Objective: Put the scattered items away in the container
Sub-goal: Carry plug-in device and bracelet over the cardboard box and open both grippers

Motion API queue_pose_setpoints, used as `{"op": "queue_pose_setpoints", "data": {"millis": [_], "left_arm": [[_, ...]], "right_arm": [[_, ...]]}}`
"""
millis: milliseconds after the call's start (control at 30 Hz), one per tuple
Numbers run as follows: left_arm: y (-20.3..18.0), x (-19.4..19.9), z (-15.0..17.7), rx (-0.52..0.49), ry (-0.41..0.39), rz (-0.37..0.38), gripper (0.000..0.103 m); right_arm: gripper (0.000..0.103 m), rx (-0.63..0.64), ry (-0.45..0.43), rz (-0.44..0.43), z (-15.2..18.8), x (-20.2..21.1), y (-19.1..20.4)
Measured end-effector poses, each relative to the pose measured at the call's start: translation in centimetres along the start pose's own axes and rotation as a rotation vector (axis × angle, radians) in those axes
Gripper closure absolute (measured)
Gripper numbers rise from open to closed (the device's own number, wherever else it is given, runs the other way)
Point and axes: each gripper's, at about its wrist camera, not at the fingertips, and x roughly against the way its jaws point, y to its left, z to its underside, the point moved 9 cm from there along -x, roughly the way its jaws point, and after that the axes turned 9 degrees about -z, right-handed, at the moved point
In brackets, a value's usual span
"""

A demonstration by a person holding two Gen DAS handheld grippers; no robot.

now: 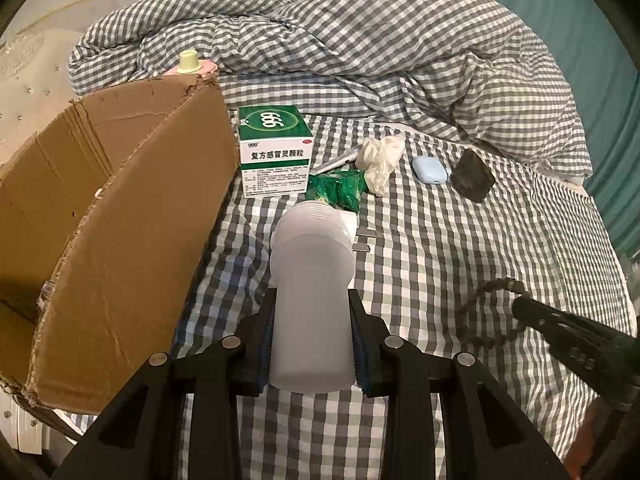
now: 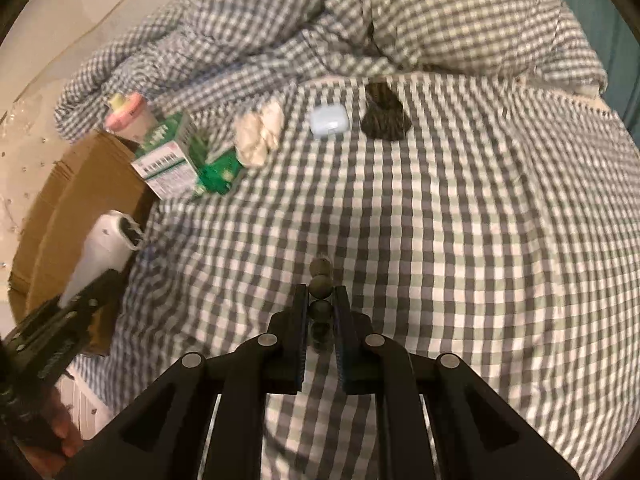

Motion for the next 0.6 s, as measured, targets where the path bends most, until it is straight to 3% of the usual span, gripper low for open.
{"op": "queue_pose_setpoints", "data": {"millis": [267, 600], "left_arm": [[-0.2, 2.2, -0.8, -0.007, -0.046, 0.006, 0.071], [-0.4, 4.0, -0.9, -0.014, -0.071, 0.007, 0.071]], "right_arm": [[0.092, 0.079, -0.071, 0.007, -1.3, 4.9, 3.5], [0.092, 0.094, -0.074, 0.006, -0.6, 6.2, 4.7]]}}
